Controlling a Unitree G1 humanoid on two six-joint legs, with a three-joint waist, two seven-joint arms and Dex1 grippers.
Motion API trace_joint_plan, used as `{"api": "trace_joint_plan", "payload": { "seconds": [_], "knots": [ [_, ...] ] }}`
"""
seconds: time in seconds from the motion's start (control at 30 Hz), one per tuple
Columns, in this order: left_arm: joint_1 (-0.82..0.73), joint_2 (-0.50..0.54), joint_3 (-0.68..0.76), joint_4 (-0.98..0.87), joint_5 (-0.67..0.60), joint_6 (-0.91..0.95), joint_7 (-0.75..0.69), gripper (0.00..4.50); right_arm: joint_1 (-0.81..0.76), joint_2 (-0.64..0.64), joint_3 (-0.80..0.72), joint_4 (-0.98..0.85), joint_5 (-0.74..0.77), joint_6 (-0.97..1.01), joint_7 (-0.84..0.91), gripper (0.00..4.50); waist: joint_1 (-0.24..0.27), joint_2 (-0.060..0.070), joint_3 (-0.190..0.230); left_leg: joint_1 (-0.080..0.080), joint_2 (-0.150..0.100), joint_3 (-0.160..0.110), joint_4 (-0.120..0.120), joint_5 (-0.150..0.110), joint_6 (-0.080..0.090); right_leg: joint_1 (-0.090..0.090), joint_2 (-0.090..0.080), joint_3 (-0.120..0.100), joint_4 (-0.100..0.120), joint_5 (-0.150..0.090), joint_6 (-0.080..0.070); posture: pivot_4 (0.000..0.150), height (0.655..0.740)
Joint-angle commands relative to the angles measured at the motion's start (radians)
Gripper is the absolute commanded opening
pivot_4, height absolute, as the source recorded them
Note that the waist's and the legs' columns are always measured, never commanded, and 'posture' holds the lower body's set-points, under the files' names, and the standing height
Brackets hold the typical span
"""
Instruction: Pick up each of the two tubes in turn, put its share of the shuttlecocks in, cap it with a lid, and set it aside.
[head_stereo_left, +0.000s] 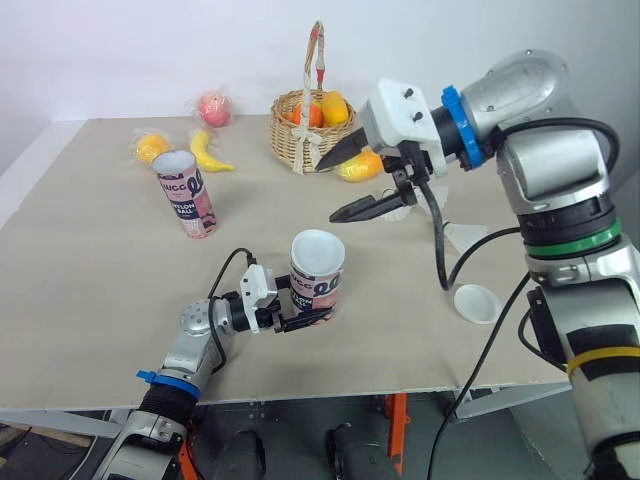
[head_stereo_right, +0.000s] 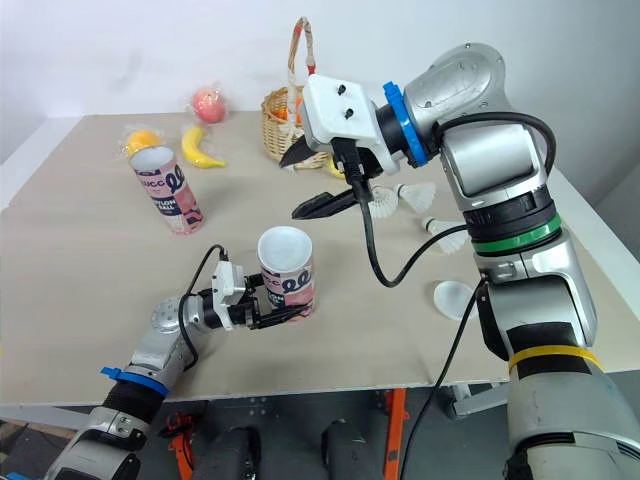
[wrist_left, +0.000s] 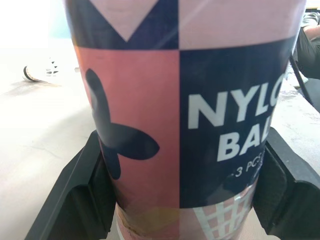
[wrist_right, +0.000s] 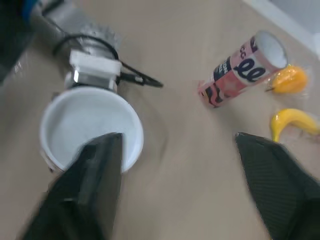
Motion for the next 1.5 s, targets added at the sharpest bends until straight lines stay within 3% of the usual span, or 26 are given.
{"api": "trace_joint_plan", "payload": {
  "seconds": [0.03, 0.13, 0.17, 0.33, 0.67, 0.9, 1.2, 1.47, 1.5],
  "knots": [
    [0.01, 0.017, 0.004, 0.032, 0.022, 0.018, 0.006, 3.2, 0.037, 0.0, -0.001, -0.074, 0.032, 0.03, 0.008, 1.85, 0.0, 0.0, 0.0, 0.0, 0.0, 0.0, 0.0, 0.0, 0.0, 0.0, 0.0, 0.0, 0.0, 0.0, 0.0, 0.15, 0.74],
    [0.007, 0.018, 0.005, 0.035, 0.022, 0.017, 0.005, 3.2, 0.058, 0.008, 0.016, -0.092, 0.034, 0.031, 0.005, 0.23, -0.001, 0.0, 0.0, 0.0, 0.0, 0.0, 0.0, 0.0, 0.0, -0.001, 0.0, 0.001, 0.0, 0.0, 0.001, 0.15, 0.74],
    [0.007, 0.018, 0.006, 0.035, 0.022, 0.017, 0.005, 3.2, 0.061, 0.011, 0.021, -0.093, 0.034, 0.03, 0.005, 0.01, -0.001, 0.0, 0.0, 0.0, 0.0, 0.001, 0.0, 0.0, 0.0, -0.001, 0.0, 0.001, 0.0, 0.0, 0.001, 0.15, 0.74],
    [0.007, 0.021, 0.009, 0.033, 0.021, 0.019, 0.005, 3.2, 0.056, 0.035, 0.037, -0.092, 0.054, 0.023, 0.024, 0.01, 0.0, 0.0, 0.0, 0.0, 0.0, 0.0, 0.0, 0.0, 0.0, -0.001, 0.0, 0.001, 0.0, 0.0, 0.001, 0.15, 0.74],
    [0.015, 0.025, 0.011, 0.025, 0.02, 0.023, 0.012, 3.2, 0.037, 0.107, 0.164, 0.022, -0.094, -0.085, -0.024, 0.01, -0.002, 0.0, 0.0, 0.0, 0.0, 0.0, 0.0, 0.0, 0.0, -0.001, 0.0, 0.001, 0.0, 0.0, 0.001, 0.15, 0.74],
    [0.016, 0.027, 0.014, 0.022, 0.019, 0.027, 0.014, 3.2, 0.092, 0.097, 0.27, 0.049, -0.196, -0.255, 0.045, 0.01, -0.002, 0.0, -0.003, 0.002, 0.0, 0.0, 0.0, 0.0, 0.0, 0.001, 0.0, 0.0, 0.0, 0.0, 0.0, 0.15, 0.74],
    [0.013, 0.024, 0.016, 0.019, 0.019, 0.031, 0.02, 3.2, 0.099, 0.143, 0.315, 0.154, -0.312, -0.395, 0.018, 0.01, -0.004, -0.002, -0.015, 0.024, 0.0, 0.0, -0.005, -0.002, -0.002, 0.017, 0.0, 0.0, -0.001, -0.003, -0.005, 0.15, 0.74],
    [0.024, 0.023, 0.016, 0.008, 0.019, 0.032, 0.024, 3.2, 0.011, 0.141, 0.05, 0.151, -0.024, -0.129, 0.063, 0.01, -0.005, -0.002, -0.014, 0.022, 0.0, -0.001, -0.008, -0.001, -0.002, 0.014, 0.0, 0.001, -0.002, -0.003, -0.006, 0.15, 0.74],
    [0.023, 0.023, 0.016, 0.009, 0.019, 0.032, 0.023, 3.2, 0.008, 0.121, 0.033, 0.146, -0.009, -0.107, 0.063, 0.64, -0.003, -0.002, -0.014, 0.02, 0.0, -0.001, -0.008, -0.001, -0.002, 0.012, 0.0, 0.001, -0.001, -0.003, -0.006, 0.15, 0.74]
  ]
}}
